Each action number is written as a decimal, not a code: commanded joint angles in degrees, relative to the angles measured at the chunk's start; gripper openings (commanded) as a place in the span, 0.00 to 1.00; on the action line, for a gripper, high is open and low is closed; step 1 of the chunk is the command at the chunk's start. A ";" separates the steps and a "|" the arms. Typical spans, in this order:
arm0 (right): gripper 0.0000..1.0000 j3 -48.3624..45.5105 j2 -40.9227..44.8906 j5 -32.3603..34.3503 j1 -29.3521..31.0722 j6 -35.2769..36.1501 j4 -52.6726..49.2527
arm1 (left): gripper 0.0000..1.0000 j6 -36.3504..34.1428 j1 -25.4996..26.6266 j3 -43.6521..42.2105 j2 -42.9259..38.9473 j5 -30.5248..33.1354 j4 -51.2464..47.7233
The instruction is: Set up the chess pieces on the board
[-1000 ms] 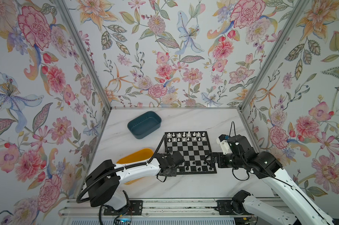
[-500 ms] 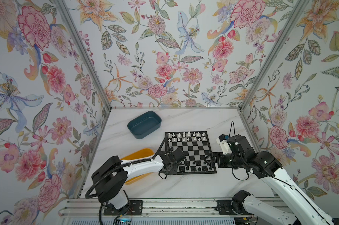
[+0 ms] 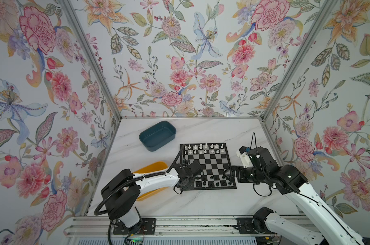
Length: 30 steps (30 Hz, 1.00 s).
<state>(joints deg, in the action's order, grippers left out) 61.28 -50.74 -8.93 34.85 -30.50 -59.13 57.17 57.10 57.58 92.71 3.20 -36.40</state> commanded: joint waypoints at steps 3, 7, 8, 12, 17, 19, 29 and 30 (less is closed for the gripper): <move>0.99 -0.55 -0.09 0.98 0.26 -0.57 -0.46 | 0.29 -0.65 -0.72 2.09 0.11 0.39 -2.09; 0.99 -0.62 0.06 0.95 0.23 -0.63 -0.45 | 0.30 -1.00 -0.56 2.85 0.16 0.13 -2.38; 0.99 -0.78 0.20 0.95 0.22 -0.69 -0.41 | 0.30 -1.09 -0.59 2.81 0.16 0.03 -2.25; 0.99 -1.31 0.81 0.85 0.20 -1.15 -0.43 | 0.30 -1.22 -0.59 2.72 0.37 -0.20 -2.22; 0.99 -1.70 1.70 0.92 0.23 -1.66 -0.52 | 0.31 -1.36 -0.67 2.12 0.37 -0.34 -1.76; 0.99 -1.77 1.78 0.86 0.22 -1.77 -0.61 | 0.31 -1.32 -0.69 1.62 0.54 -0.59 -1.45; 0.99 -1.60 1.81 1.06 0.22 -1.93 -0.93 | 0.31 -1.07 -0.68 -0.10 0.54 -1.18 0.19; 0.99 -1.60 1.71 1.01 0.22 -1.94 -0.98 | 0.30 -1.01 -0.72 -0.25 0.46 -1.22 0.32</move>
<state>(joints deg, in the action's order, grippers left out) 60.18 -49.39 -8.56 34.85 -31.83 -59.29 56.75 56.99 58.24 92.71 2.81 -36.23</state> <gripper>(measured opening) 0.989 0.307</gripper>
